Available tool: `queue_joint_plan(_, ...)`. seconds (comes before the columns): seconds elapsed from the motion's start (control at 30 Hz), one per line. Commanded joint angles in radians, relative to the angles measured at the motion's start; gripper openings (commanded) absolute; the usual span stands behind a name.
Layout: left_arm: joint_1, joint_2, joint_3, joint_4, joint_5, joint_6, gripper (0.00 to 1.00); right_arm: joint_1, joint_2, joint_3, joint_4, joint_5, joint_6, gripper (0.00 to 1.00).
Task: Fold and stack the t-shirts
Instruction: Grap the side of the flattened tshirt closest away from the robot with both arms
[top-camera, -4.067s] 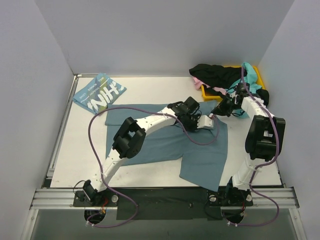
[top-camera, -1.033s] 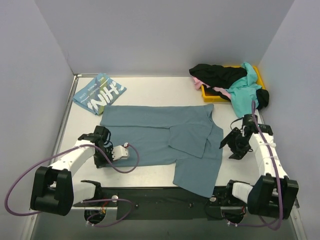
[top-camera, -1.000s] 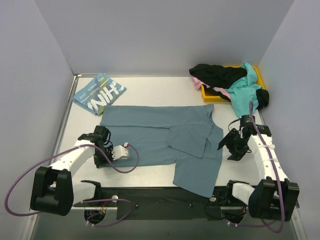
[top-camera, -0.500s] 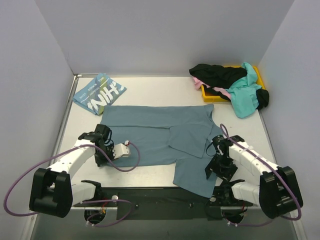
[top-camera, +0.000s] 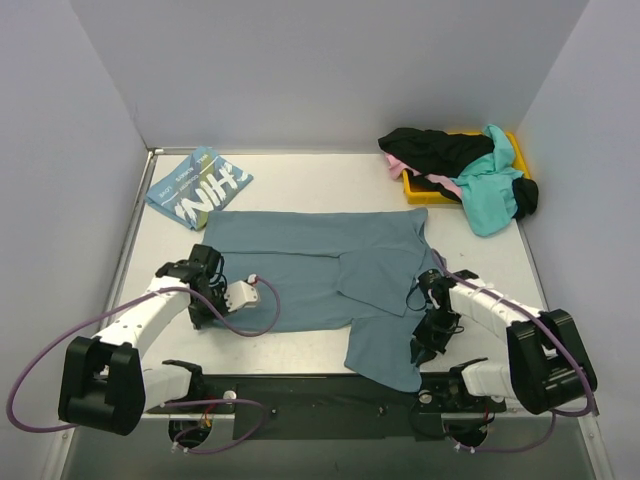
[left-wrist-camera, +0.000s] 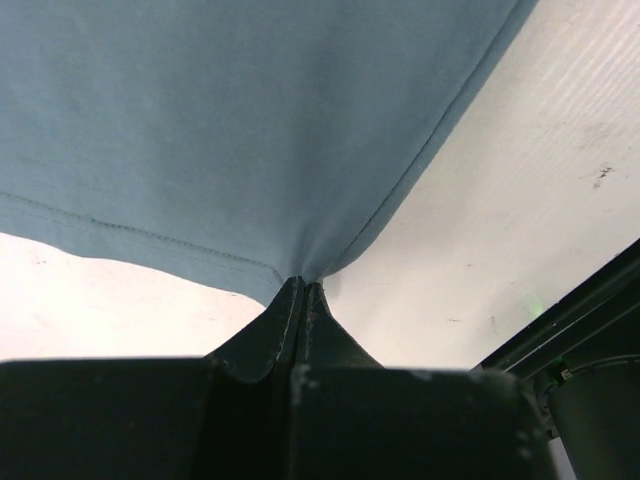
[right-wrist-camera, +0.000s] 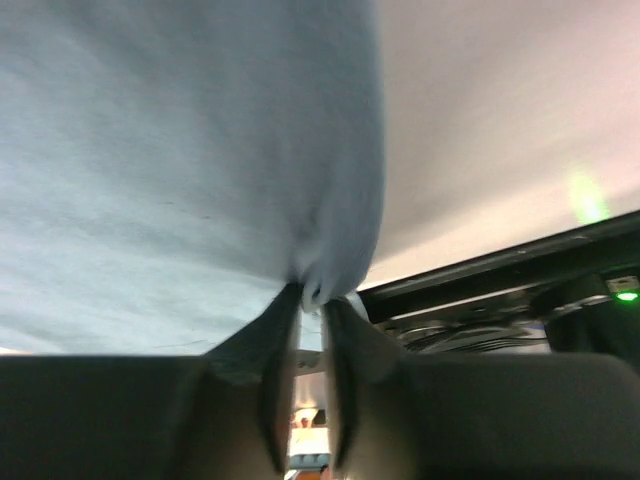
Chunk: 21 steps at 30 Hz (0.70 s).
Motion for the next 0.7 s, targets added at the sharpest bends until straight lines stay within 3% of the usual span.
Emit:
queue_joint_plan(0.0, -0.002, -0.008, 0.046, 0.008, -0.036, -0.022, 0.0, 0.007, 0.025, -0.011, 0.097, -0.012, -0.013, 0.0)
queue_joint_plan(0.23, 0.001, 0.002, 0.089, -0.028, -0.056, -0.061, 0.0, 0.007, -0.171, 0.045, -0.007, -0.039, -0.033, 0.0)
queue_joint_plan(0.4, 0.001, 0.028, 0.155, -0.035, -0.048, -0.09, 0.0, -0.004, -0.259, 0.173, -0.087, -0.056, -0.112, 0.0)
queue_joint_plan(0.53, 0.004, 0.099, 0.21, 0.019, -0.096, -0.107, 0.0, -0.083, -0.175, 0.291, -0.049, -0.067, -0.251, 0.0)
queue_joint_plan(0.67, 0.016, 0.192, 0.307, 0.06, -0.114, -0.139, 0.0, -0.175, 0.03, 0.421, 0.058, -0.122, -0.39, 0.0)
